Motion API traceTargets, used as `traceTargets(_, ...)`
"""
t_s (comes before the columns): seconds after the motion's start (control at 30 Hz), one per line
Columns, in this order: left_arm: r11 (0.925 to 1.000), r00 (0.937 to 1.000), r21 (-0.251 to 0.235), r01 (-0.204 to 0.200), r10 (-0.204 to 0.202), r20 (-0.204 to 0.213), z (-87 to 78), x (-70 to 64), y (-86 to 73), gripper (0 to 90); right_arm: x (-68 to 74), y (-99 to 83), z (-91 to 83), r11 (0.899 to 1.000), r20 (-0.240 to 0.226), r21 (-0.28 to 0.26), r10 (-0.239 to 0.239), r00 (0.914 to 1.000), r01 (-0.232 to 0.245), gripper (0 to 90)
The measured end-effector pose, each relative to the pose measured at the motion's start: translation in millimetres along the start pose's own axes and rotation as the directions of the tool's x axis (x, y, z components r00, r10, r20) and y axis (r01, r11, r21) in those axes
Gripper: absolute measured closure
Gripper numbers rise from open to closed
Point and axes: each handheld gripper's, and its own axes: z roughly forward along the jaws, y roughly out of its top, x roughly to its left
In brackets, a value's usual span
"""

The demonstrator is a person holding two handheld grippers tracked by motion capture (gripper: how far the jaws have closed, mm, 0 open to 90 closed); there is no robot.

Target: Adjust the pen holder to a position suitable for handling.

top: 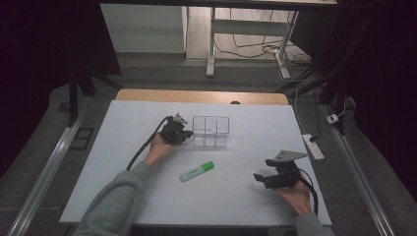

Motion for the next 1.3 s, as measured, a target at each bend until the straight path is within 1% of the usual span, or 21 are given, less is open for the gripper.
traceTargets(0.1, 1.0000, 1.0000, 0.003, 0.003, -0.003, -0.004, -5.1, 1.8, -0.4, 88.7, -0.3, -0.1, -0.4, 1.000, -0.001, -0.003, 0.000, 1.0000, 0.000, 21.4)
traceTargets(0.17, 1.0000, 1.0000, -0.005, 0.007, -0.007, 0.000, -10.8, 2.3, -0.8, 88.7, -0.4, -0.1, -1.1, 1.000, 0.001, -0.003, -0.001, 1.0000, 0.001, 21.4)
traceTargets(0.3, 0.9997, 0.9999, -0.023, 0.000, 0.000, 0.011, -22.8, -0.5, -2.9, 88.7, -0.7, -0.6, -1.9, 1.000, 0.003, -0.006, -0.003, 1.0000, 0.003, 21.4)
traceTargets(0.33, 0.9997, 0.9999, -0.023, 0.000, 0.000, 0.011, -22.8, -0.5, -2.9, 88.7, -0.7, -0.6, -1.9, 1.000, 0.003, -0.006, -0.003, 1.0000, 0.003, 21.4)
traceTargets(0.37, 0.9996, 0.9997, -0.028, -0.009, 0.010, 0.023, -28.5, -3.2, -4.8, 88.7, -0.9, -0.8, -2.2, 1.000, 0.003, -0.008, -0.002, 1.0000, 0.002, 21.4)
traceTargets(0.4, 0.9996, 0.9997, -0.028, -0.009, 0.010, 0.023, -28.5, -3.2, -4.8, 88.7, -0.9, -0.8, -2.2, 1.000, 0.003, -0.008, -0.002, 1.0000, 0.002, 21.4)
traceTargets(0.43, 0.9994, 0.9992, -0.027, -0.023, 0.024, 0.031, -34.6, -6.5, -6.6, 88.7, -1.0, -0.8, -2.7, 1.000, 0.004, -0.008, -0.003, 1.0000, 0.003, 21.4)
traceTargets(0.47, 0.9994, 0.9992, -0.027, -0.023, 0.024, 0.031, -34.6, -6.5, -6.6, 88.7, -1.1, -0.8, -3.0, 1.000, 0.005, -0.008, -0.003, 1.0000, 0.003, 21.4)
traceTargets(0.53, 0.9989, 0.9986, -0.034, -0.031, 0.033, 0.042, -43.8, -10.1, -9.0, 88.4, -1.1, -1.0, -3.0, 1.000, 0.005, -0.011, -0.003, 1.0000, 0.003, 21.4)
traceTargets(0.6, 0.9988, 0.9984, -0.039, -0.030, 0.031, 0.047, -49.4, -11.9, -10.6, 85.8, -1.0, -1.0, -3.1, 1.000, 0.004, -0.011, -0.005, 1.0000, 0.005, 21.4)
traceTargets(0.67, 0.9990, 0.9977, -0.037, -0.025, 0.028, 0.062, -55.0, -14.1, -13.0, 81.1, -0.9, -0.8, -3.1, 1.000, 0.004, -0.007, -0.008, 1.0000, 0.008, 21.3)
traceTargets(0.73, 0.9989, 0.9974, -0.036, -0.030, 0.032, 0.064, -58.4, -15.3, -14.6, 74.2, -0.5, -0.9, -3.4, 1.000, 0.003, -0.010, -0.008, 1.0000, 0.008, 21.3)
traceTargets(0.77, 0.9991, 0.9967, -0.030, -0.030, 0.033, 0.074, -64.4, -17.5, -17.5, 69.4, -0.5, -0.9, -3.5, 1.000, 0.004, -0.011, -0.009, 1.0000, 0.009, 21.3)
traceTargets(0.83, 0.9994, 0.9965, -0.020, -0.029, 0.031, 0.078, -69.8, -19.5, -20.3, 61.7, -1.0, -1.1, -3.5, 1.000, 0.003, -0.011, -0.009, 1.0000, 0.009, 21.3)
traceTargets(0.87, 0.9994, 0.9965, -0.020, -0.029, 0.031, 0.078, -69.8, -19.5, -20.3, 58.8, -1.1, -1.1, -3.3, 1.000, 0.002, -0.010, -0.008, 1.0000, 0.008, 21.3)
traceTargets(0.97, 0.9992, 0.9946, -0.002, -0.039, 0.039, 0.096, -79.2, -24.0, -24.5, 50.9, -0.6, -0.8, -3.2, 1.000, 0.002, -0.010, -0.011, 0.9999, 0.011, 21.4)
traceTargets(1.0, 0.9992, 0.9946, -0.002, -0.039, 0.039, 0.096, -79.2, -24.0, -24.5, 49.2, -0.5, -0.6, -3.4, 1.000, 0.001, -0.009, -0.011, 0.9999, 0.012, 21.4)
traceTargets(1.07, 0.9985, 0.9923, 0.005, -0.054, 0.053, 0.112, -83.8, -28.0, -23.4, 46.0, -0.5, -0.6, -3.4, 1.000, 0.002, -0.009, -0.011, 0.9999, 0.011, 21.3)
traceTargets(1.2, 0.9974, 0.9897, 0.005, -0.072, 0.071, 0.125, -85.7, -32.8, -20.9, 42.7, -0.7, -0.5, -3.3, 1.000, 0.003, -0.008, -0.011, 0.9999, 0.011, 21.4)
traceTargets(1.23, 0.9963, 0.9875, 0.010, -0.085, 0.083, 0.134, -85.6, -35.9, -19.0, 41.9, -0.7, -0.5, -3.4, 1.000, 0.004, -0.008, -0.012, 0.9999, 0.012, 21.4)
traceTargets(1.3, 0.9953, 0.9853, 0.015, -0.095, 0.092, 0.144, -85.2, -38.8, -16.8, 40.8, -0.6, -0.5, -3.8, 1.000, 0.005, -0.010, -0.013, 0.9999, 0.013, 21.4)
